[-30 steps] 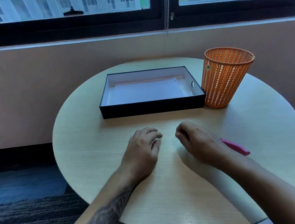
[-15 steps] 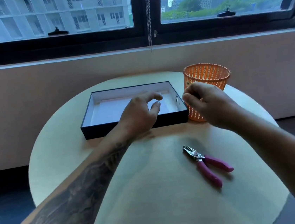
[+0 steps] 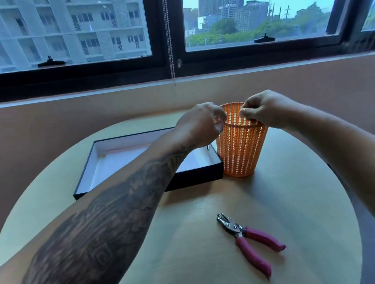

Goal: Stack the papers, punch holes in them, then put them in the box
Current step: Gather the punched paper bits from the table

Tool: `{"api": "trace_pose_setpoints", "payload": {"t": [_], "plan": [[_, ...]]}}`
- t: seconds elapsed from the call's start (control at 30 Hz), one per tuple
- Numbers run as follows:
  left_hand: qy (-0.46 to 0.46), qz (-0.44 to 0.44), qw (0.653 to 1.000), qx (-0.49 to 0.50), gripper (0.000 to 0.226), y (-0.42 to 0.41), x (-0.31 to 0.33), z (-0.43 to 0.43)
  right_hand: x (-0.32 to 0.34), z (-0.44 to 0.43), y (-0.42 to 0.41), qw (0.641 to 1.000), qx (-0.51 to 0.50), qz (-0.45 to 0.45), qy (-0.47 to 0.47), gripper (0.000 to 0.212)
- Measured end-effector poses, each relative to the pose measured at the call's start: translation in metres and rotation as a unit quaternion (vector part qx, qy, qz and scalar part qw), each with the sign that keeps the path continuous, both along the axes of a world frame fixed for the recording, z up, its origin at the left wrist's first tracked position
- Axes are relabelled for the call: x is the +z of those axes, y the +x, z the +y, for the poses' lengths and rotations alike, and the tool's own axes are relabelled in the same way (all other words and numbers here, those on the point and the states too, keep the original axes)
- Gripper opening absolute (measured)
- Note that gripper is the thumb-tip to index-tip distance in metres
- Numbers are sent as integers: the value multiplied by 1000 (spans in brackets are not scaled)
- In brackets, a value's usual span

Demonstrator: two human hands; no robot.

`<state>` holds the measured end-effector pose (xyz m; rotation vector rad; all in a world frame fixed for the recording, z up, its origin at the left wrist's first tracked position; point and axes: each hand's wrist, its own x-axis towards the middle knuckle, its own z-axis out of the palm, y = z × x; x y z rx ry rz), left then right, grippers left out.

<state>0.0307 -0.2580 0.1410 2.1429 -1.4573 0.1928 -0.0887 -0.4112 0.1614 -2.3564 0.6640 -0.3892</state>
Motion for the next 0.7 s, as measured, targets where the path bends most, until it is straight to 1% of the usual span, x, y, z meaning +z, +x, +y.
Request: {"api": "trace_pose_setpoints", "payload": {"t": [0.07, 0.3, 0.63, 0.7], "plan": [[-5, -1, 1000, 0, 17, 2, -1, -3, 0, -6, 1, 1000, -7, -6, 16, 19], [-12, -4, 1000, 0, 18, 3, -5, -5, -2, -12, 3, 1000, -12, 3, 17, 23], [-31, 23, 999, -4, 22, 2, -12, -4, -5, -12, 6, 1000, -10, 11, -3, 6], [-33, 26, 999, -4, 23, 2, -12, -3, -4, -11, 7, 1000, -10, 16, -18, 7]]}}
